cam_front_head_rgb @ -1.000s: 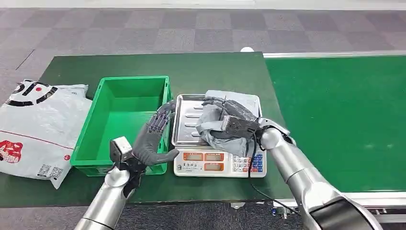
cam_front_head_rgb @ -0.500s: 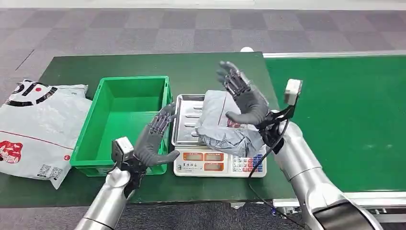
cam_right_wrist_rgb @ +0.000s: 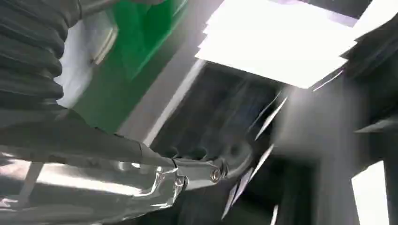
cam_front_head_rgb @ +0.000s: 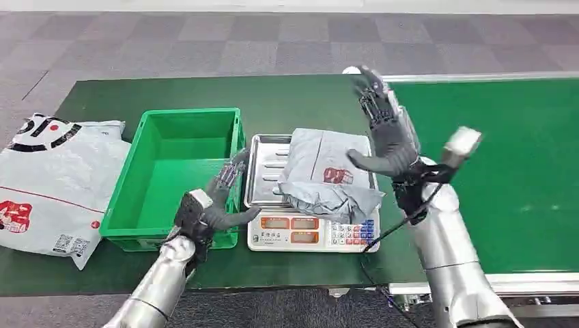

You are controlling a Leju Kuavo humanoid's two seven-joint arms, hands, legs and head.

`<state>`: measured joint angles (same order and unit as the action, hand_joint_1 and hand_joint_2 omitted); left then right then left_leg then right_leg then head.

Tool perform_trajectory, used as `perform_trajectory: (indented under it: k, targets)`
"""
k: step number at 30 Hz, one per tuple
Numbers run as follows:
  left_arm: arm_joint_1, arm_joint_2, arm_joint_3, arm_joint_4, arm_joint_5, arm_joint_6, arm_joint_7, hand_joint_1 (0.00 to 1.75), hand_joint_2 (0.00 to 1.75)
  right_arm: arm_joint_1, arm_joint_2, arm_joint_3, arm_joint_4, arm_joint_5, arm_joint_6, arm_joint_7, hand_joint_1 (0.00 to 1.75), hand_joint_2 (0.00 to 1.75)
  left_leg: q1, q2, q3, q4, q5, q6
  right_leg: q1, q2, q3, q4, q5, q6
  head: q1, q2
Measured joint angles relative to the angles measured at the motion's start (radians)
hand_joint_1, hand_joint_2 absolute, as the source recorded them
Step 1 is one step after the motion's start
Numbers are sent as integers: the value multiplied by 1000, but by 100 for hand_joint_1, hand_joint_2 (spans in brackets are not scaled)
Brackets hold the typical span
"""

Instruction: Moved the parcel from conveyor to table for the left to box.

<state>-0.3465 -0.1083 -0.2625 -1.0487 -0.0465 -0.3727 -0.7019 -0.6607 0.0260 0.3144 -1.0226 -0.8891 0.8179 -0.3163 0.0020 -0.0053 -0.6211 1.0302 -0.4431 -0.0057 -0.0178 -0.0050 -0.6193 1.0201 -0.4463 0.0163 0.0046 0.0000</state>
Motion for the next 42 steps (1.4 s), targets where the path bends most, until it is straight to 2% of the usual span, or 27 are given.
perform_trajectory:
  k: [2,3,4,5,9,12,18,22,30,36,42]
  targets:
    - [-12,1,0,25,-34,51,14,0,175,33,-3,-50,-56,46,-5,-12,0,175,0,0,0,0,0,0,0,0,0,0,0,0,0,0]
    - [-70,-14,6,177,-82,181,6,0,175,77,-3,-102,-141,476,-157,-228,0,175,0,-1,0,0,0,0,0,-1,0,0,0,0,0,0]
    - [-113,-50,16,248,-117,197,2,0,175,126,0,-113,-246,1041,-631,-273,0,175,0,-1,0,0,0,0,0,-2,1,0,0,0,0,0]
    - [-149,-124,14,282,-179,198,19,0,175,162,14,-113,-333,1090,-888,-274,0,175,-1,-1,-1,0,0,1,-1,-2,1,0,1,1,0,0]
    - [-177,-163,6,301,-206,198,27,0,175,177,16,-113,-361,1061,-877,-273,0,175,-2,1,0,1,-1,1,-2,1,0,0,1,1,0,0]
    - [-218,-202,-30,341,-262,207,71,0,175,179,16,-113,-364,1048,-890,-275,0,175,-2,-1,0,1,0,1,-1,-2,0,0,0,1,0,0]
    - [-316,-248,-249,457,-203,298,245,0,175,187,21,-113,-364,1054,-933,-286,0,175,-2,0,0,1,0,1,-2,-1,0,0,1,1,0,0]
    - [-343,-253,-379,519,-109,278,296,0,175,188,22,-113,-364,1057,-933,-285,0,175,-2,0,0,0,0,1,-1,-1,0,0,0,1,0,0]
    - [-374,-253,-598,572,-111,296,395,0,175,192,22,-113,-364,1060,-934,-281,0,175,-2,-1,0,0,0,1,-1,-1,0,0,0,1,0,0]
    - [-397,-253,-707,589,-98,343,447,0,175,206,22,-113,-365,1064,-934,-277,0,175,-2,-1,0,0,0,1,-1,-1,1,0,0,1,0,0]
    - [-410,-253,-751,600,-98,349,451,0,175,211,22,-113,-366,1064,-934,-277,0,175,-2,-1,0,0,0,1,-1,-1,1,0,0,1,0,0]
